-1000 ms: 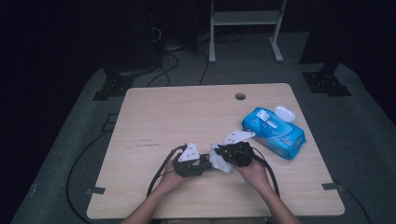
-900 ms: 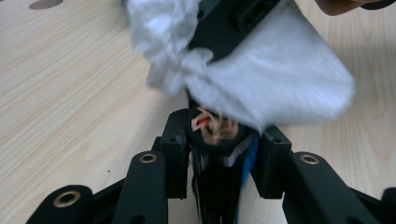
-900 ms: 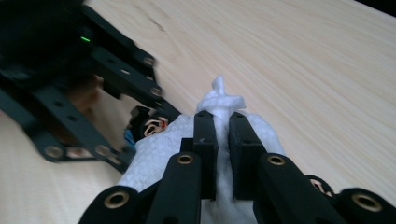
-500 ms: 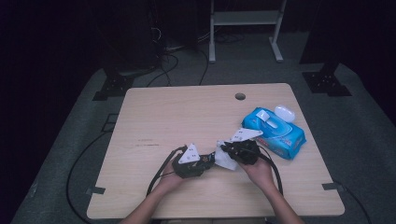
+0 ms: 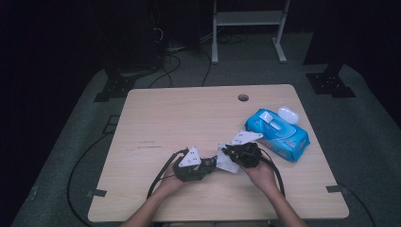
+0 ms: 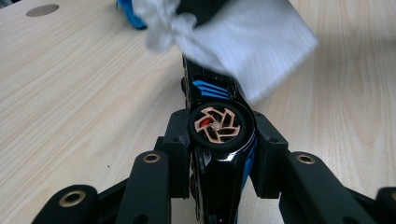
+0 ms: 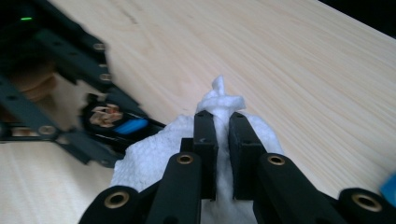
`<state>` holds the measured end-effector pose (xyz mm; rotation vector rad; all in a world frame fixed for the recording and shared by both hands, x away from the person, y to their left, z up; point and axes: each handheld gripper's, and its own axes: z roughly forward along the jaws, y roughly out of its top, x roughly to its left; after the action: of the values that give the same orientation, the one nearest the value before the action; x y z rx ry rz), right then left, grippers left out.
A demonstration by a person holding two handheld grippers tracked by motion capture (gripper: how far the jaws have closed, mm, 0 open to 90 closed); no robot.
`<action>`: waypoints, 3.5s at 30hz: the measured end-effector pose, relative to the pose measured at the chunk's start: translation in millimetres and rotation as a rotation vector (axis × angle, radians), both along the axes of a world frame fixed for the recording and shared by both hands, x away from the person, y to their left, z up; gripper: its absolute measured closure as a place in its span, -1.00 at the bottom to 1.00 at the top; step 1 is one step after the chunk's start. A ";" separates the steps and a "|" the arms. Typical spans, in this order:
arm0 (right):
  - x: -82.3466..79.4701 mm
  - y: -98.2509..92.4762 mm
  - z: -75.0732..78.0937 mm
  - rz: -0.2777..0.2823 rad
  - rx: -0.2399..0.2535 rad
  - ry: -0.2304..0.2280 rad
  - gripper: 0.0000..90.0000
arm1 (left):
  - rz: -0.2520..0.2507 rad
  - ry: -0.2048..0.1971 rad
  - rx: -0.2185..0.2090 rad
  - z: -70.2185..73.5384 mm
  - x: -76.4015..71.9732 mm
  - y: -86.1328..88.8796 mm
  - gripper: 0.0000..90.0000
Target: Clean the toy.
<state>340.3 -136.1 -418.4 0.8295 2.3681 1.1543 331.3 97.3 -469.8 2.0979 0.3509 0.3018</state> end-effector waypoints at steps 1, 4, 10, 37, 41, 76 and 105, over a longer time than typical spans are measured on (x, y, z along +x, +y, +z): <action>1.0 -2.6 -0.5 -0.006 0.017 0.014 0.84 | -0.002 0.002 -0.002 0.0 0.2 0.0 0.43; -3.5 5.9 -0.6 0.028 0.025 0.015 0.84 | -0.006 0.002 -0.002 0.0 0.7 0.1 0.43; -7.6 22.1 -0.3 0.081 -0.014 0.001 0.84 | -0.007 0.008 -0.002 0.3 -0.4 2.0 0.43; 1.0 2.5 0.9 0.042 0.045 0.056 0.84 | -0.030 0.012 0.004 1.1 0.1 2.5 0.44; 5.0 -7.0 0.2 0.013 0.045 0.062 0.84 | -0.029 0.011 0.005 1.0 -0.4 3.2 0.44; -1.9 -4.4 1.7 0.006 -0.012 0.034 0.83 | -0.011 0.054 0.013 1.2 1.3 1.5 0.45; 8.2 -46.0 0.8 -0.090 -0.052 0.050 0.83 | -0.037 0.013 0.034 0.8 -1.1 4.6 0.48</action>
<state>348.6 -182.0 -417.6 0.9473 2.3639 1.0434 330.2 102.0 -469.0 2.1381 0.3162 0.2743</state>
